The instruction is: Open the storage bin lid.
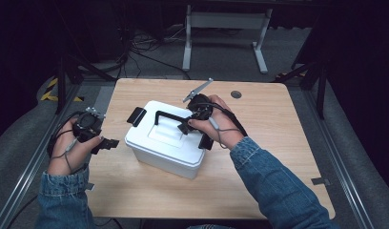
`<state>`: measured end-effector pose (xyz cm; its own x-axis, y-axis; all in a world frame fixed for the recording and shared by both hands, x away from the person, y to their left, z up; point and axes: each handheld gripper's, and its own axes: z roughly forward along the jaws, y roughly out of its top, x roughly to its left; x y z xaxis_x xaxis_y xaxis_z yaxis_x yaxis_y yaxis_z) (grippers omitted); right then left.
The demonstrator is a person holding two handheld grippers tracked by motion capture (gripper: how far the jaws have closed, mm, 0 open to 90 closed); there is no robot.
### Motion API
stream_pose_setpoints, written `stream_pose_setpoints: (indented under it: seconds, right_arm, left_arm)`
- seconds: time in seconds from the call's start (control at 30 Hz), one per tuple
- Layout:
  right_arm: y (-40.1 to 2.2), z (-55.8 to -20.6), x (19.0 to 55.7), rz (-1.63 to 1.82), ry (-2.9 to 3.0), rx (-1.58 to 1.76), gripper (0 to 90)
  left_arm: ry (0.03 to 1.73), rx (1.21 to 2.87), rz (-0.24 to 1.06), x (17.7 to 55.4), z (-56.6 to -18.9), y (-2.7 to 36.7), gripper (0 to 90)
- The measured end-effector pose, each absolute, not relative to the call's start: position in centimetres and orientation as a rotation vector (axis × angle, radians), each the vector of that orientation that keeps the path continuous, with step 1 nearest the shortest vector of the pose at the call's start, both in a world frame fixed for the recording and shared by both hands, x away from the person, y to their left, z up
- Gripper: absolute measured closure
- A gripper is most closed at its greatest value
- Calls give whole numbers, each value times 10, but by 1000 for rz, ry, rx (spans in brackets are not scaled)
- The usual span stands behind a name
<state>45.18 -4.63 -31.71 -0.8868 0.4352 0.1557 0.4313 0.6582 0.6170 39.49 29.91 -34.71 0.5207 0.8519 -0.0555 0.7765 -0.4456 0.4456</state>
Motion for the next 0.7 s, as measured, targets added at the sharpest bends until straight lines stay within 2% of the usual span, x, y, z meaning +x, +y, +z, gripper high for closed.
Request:
stream_pose_setpoints:
  seconds: [0.17,0.7]
  right_arm:
    - [-45,-318,453,1042,2879,734,828]
    - [-42,-311,446,1042,2854,689,844]
  left_arm:
    - [1334,2352,246,395,-347,300,180]
    - [1334,2348,237,396,-349,300,181]
